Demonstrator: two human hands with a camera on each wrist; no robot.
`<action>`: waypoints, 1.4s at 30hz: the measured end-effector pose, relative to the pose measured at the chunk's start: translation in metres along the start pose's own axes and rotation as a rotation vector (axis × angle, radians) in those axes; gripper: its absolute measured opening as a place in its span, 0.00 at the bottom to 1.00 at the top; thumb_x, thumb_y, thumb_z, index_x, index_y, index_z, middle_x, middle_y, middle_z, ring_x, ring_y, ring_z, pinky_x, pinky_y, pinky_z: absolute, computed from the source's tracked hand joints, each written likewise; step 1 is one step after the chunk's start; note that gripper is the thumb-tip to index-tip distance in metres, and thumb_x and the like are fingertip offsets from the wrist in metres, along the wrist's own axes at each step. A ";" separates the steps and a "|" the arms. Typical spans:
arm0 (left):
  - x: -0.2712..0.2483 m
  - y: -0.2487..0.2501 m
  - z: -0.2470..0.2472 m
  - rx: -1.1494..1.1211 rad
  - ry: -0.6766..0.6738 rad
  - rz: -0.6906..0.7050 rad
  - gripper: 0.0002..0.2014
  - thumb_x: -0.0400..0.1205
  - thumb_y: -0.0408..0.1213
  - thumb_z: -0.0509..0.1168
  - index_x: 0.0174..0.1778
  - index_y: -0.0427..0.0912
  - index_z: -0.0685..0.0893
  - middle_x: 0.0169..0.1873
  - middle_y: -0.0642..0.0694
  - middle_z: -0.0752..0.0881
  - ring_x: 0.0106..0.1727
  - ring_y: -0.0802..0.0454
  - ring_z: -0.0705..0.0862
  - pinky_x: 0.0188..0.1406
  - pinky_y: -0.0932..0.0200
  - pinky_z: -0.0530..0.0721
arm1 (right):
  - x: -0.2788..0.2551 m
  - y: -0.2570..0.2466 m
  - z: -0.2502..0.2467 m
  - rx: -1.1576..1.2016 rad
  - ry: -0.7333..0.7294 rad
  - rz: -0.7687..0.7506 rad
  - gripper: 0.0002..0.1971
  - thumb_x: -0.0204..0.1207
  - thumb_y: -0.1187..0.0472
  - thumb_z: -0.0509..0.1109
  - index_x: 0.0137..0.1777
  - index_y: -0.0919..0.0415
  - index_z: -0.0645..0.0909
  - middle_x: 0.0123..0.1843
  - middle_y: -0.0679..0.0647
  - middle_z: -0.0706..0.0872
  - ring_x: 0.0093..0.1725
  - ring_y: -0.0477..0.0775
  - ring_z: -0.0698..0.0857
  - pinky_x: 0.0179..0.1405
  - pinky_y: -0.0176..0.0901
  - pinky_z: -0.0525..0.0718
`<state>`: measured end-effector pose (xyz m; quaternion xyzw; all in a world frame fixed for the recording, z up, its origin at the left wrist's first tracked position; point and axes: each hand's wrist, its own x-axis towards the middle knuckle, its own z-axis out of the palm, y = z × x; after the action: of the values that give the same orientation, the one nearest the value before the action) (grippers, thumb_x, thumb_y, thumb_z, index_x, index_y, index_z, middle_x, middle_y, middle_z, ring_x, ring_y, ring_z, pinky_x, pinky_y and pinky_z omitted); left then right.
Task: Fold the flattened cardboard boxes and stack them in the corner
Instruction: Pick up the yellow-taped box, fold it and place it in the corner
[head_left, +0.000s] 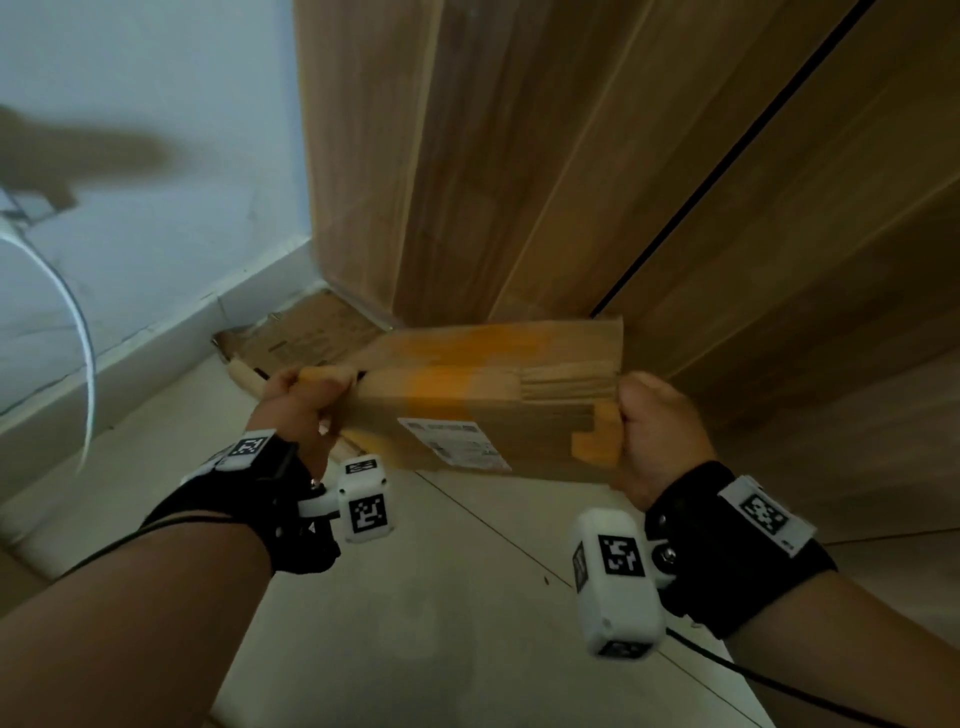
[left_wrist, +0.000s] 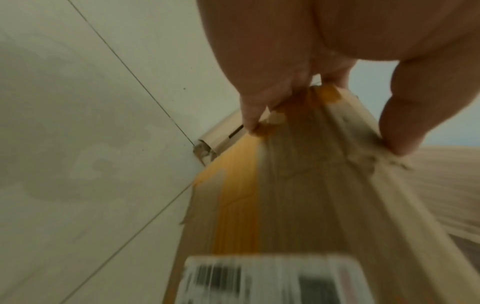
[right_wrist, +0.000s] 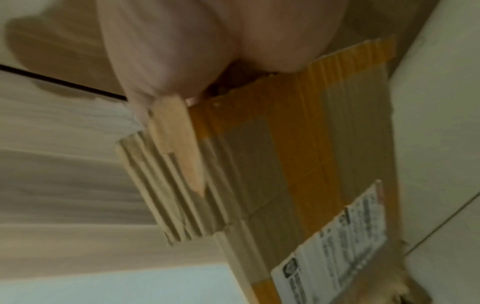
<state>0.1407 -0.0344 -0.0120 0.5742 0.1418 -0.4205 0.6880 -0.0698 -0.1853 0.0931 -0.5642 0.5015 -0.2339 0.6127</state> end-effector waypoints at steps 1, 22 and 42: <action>0.000 0.002 0.002 -0.029 0.021 0.008 0.35 0.72 0.41 0.71 0.75 0.49 0.67 0.72 0.39 0.74 0.69 0.39 0.76 0.60 0.42 0.81 | -0.002 0.000 0.005 0.017 -0.018 -0.015 0.08 0.66 0.61 0.69 0.41 0.65 0.79 0.39 0.66 0.77 0.41 0.61 0.77 0.45 0.56 0.79; -0.017 0.004 0.007 -0.030 -0.045 -0.051 0.22 0.81 0.31 0.64 0.70 0.34 0.70 0.64 0.37 0.82 0.45 0.40 0.84 0.27 0.52 0.83 | -0.015 0.049 0.076 -0.469 -0.422 0.007 0.12 0.71 0.62 0.73 0.48 0.46 0.76 0.49 0.47 0.85 0.53 0.50 0.84 0.54 0.43 0.83; 0.000 -0.004 -0.023 0.135 -0.018 -0.004 0.30 0.78 0.25 0.64 0.77 0.41 0.65 0.67 0.36 0.80 0.64 0.33 0.80 0.67 0.34 0.78 | 0.029 0.057 0.073 -0.108 -0.189 0.330 0.04 0.78 0.65 0.66 0.48 0.55 0.77 0.44 0.52 0.84 0.43 0.51 0.82 0.39 0.44 0.81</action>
<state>0.1449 -0.0139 -0.0215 0.6152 0.1079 -0.4357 0.6481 -0.0106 -0.1623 0.0203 -0.5260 0.5390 -0.0490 0.6560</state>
